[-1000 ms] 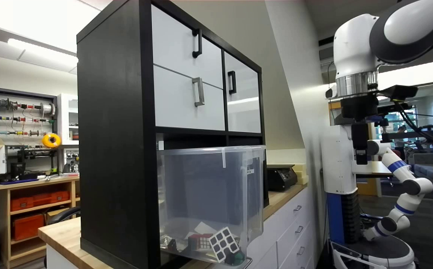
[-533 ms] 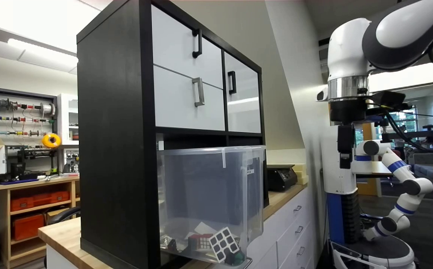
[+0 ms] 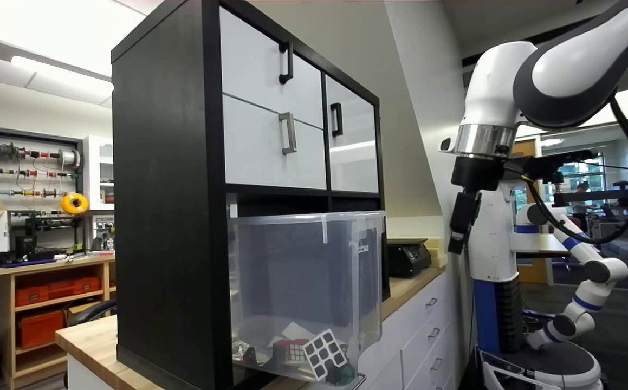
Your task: Slightly push the transparent box on the bottom of the file cabinet
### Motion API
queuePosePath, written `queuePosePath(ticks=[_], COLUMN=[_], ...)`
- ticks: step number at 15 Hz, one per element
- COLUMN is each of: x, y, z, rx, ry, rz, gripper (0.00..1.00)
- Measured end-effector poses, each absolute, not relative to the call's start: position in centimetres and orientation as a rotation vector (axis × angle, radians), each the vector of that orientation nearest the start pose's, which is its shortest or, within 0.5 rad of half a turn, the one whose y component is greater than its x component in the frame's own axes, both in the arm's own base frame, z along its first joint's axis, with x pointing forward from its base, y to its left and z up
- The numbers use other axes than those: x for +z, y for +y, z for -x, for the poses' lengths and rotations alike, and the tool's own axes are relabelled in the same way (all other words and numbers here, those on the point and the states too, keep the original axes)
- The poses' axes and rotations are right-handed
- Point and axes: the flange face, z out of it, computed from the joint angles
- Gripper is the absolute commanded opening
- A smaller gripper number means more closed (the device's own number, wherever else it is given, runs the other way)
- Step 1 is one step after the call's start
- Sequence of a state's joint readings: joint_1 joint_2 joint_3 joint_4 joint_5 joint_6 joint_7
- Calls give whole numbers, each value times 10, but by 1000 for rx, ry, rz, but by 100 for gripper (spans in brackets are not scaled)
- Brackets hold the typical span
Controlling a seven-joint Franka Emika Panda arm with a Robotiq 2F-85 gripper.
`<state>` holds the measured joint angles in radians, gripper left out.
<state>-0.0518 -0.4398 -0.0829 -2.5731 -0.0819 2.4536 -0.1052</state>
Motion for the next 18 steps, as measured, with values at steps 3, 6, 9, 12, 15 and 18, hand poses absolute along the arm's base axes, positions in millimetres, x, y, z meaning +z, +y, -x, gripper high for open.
queuePosePath(ticks=[3,6,9,12,15,18], x=[436,424,414,407,405,403], y=[-46,-33,-24,-17,-12,-8], z=[-436,-449,-462,-477,-494,-510], rx=[-587,-638,-672,-691,-702,-706], ry=[-91,-140,-191,-228,-255,-287], rz=[3116,3075,3053,3037,3019,3006], gripper=[100,100,100,100,100,100])
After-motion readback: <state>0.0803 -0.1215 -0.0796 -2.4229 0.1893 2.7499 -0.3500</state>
